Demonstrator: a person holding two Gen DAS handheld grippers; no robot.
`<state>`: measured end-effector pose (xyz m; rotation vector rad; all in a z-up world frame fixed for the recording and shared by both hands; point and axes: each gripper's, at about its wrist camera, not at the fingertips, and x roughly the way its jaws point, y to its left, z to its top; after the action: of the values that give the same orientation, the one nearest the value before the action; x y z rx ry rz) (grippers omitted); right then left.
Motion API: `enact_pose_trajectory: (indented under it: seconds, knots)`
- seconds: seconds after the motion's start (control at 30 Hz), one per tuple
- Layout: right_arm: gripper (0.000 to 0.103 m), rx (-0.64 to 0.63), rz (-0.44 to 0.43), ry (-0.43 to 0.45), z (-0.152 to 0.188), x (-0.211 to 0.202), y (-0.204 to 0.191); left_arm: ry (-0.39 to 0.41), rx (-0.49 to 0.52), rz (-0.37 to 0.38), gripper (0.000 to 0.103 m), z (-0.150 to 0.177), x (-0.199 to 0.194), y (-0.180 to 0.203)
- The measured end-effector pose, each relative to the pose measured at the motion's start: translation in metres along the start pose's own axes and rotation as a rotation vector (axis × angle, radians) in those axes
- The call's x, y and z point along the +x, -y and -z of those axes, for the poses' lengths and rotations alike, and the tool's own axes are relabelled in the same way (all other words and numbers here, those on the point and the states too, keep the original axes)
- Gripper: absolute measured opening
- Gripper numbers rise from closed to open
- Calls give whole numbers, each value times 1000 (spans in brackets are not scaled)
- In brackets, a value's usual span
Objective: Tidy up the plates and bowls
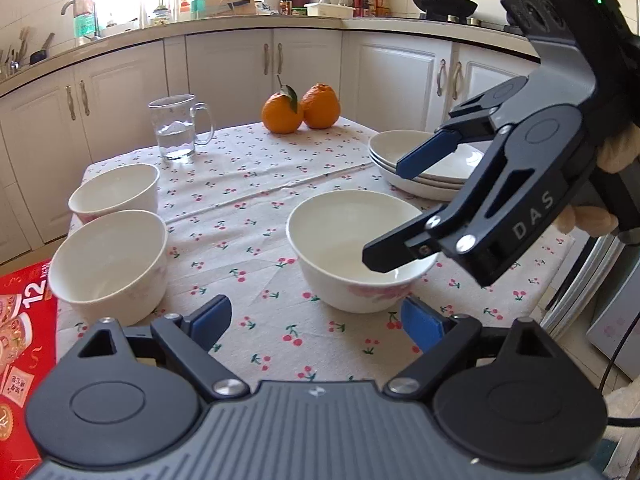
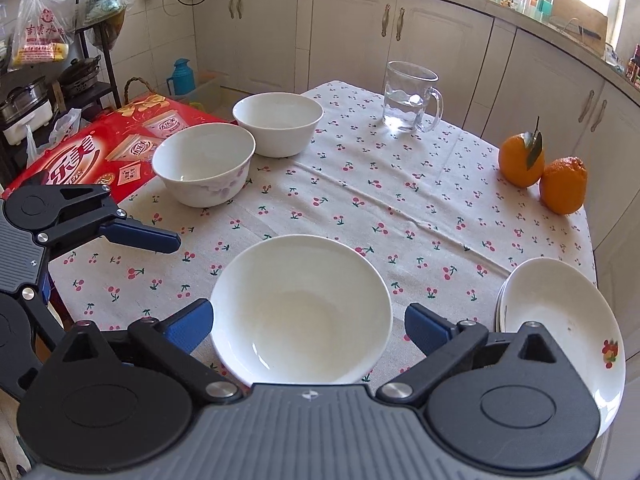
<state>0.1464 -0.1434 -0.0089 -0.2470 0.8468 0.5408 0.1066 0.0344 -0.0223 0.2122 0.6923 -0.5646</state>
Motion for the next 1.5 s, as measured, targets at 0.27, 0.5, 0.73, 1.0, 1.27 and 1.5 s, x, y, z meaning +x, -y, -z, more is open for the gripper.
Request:
enact_pose_trajectory:
  seconds: [0.27, 0.5, 0.73, 1.0, 1.27, 1.5]
  knots:
    - [103, -98, -22, 57, -24, -12, -26, 26, -52, -107, 92, 8, -21, -27]
    - [103, -88, -53, 65, -51, 2, -43, 38, -92, -186, 92, 15, -28, -54]
    - [103, -126, -76, 76, -73, 26, -57, 41, -121, -247, 92, 14, -21, -80]
    - [103, -134, -126, 34, -96, 64, -54, 20, -113, -281, 92, 10, 2, -100]
    - [100, -133, -187, -5, -120, 105, -49, 7, -135, -266, 92, 6, 21, -111]
    - [88, -130, -240, -43, -131, 129, -49, 17, -138, -256, 90, 4, 26, -112]
